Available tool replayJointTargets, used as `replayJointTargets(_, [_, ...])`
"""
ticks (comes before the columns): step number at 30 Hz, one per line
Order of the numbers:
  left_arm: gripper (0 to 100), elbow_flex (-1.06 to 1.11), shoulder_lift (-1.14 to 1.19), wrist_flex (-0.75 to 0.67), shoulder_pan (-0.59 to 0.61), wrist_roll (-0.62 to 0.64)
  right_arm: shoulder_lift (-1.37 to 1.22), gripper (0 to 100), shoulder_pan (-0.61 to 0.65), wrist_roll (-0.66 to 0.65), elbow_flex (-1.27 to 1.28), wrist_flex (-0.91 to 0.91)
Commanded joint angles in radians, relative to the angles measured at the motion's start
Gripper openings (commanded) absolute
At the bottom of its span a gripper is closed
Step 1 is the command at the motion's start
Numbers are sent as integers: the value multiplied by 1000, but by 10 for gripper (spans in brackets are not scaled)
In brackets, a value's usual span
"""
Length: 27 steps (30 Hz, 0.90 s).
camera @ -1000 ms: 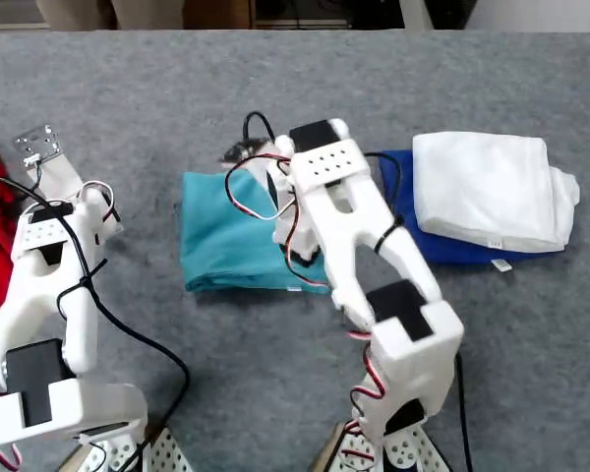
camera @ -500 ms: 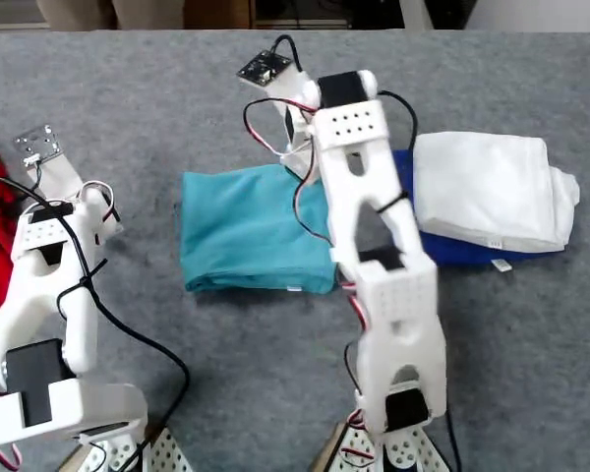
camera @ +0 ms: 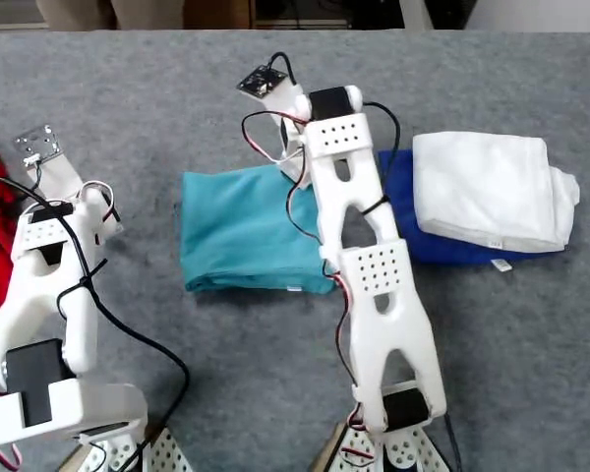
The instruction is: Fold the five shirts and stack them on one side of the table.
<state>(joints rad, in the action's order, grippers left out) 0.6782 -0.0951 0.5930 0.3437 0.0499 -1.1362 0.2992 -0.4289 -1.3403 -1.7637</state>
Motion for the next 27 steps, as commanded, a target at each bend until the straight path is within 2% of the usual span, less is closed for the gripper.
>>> replayJointTargets(1, [18, -44, -4, -12, -11, 6, 4, 192, -28, -9, -48, -14])
replayJointTargets(6, [18, -44, -4, -12, -11, 6, 1, 118, -42, -35, -41, -18])
replayJointTargets(18, [18, -43, -4, -12, -11, 6, 4, 108, -39, -51, -50, 31])
replayJointTargets(22, [18, -43, -4, -12, -11, 6, 4, 4, -38, -51, -50, 61])
replayJointTargets(27, [18, -43, -4, -12, -11, 6, 4, 15, -38, -51, -51, 77])
